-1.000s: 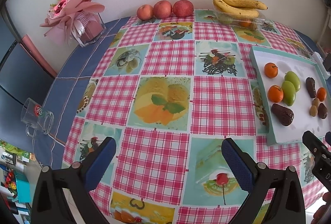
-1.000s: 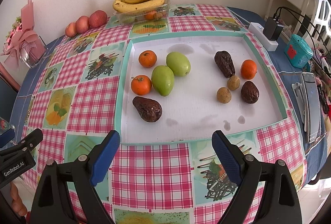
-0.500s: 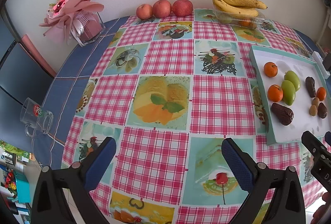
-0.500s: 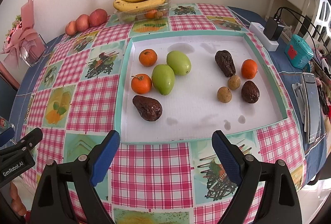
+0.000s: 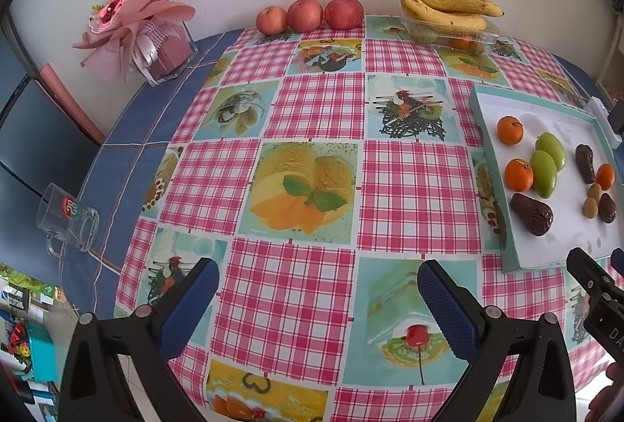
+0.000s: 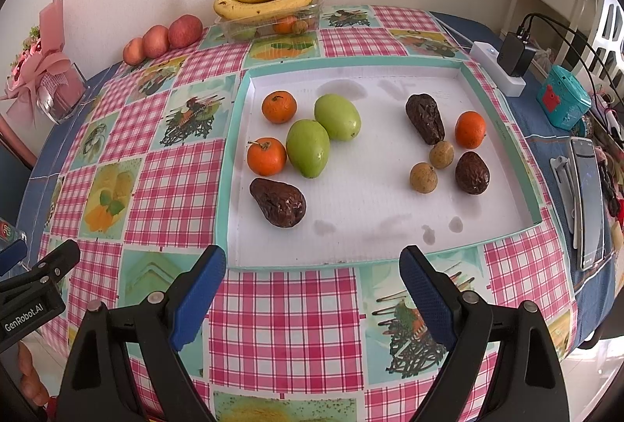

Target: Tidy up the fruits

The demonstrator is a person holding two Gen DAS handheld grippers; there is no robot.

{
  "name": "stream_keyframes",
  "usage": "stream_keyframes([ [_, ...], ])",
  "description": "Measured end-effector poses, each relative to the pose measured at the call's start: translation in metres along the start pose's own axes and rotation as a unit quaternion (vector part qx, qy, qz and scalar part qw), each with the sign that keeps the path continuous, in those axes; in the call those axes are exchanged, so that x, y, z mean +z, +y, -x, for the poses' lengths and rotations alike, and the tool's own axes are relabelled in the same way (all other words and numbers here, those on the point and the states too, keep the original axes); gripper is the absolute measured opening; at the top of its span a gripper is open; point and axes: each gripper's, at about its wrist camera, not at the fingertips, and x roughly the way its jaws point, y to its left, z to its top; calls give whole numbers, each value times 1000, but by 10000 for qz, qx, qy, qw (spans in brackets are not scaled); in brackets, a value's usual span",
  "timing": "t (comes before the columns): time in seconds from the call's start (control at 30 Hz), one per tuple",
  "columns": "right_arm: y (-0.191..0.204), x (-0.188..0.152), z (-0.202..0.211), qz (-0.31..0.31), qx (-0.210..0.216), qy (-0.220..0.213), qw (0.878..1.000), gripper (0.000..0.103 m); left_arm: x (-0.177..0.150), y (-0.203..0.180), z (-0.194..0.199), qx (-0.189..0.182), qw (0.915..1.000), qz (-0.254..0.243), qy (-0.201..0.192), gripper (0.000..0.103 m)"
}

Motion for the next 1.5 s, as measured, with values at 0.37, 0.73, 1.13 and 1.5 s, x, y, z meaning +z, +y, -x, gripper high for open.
stream_keyframes([
  [0.37, 0, 0, -1, 19, -4, 17, 10000, 91, -1, 0, -1, -14, 10000, 18, 14, 103],
  [0.73, 1, -1, -2, 27, -10, 24, 10000, 91, 0, 0, -1, -23, 10000, 10, 16, 103],
  [1.13, 1, -1, -2, 37, -13, 26, 10000, 91, -1, -1, -1, -36, 10000, 25, 24, 103],
  [1.5, 1, -1, -2, 40, -14, 30, 10000, 91, -1, -1, -1, -59, 10000, 18, 26, 103],
])
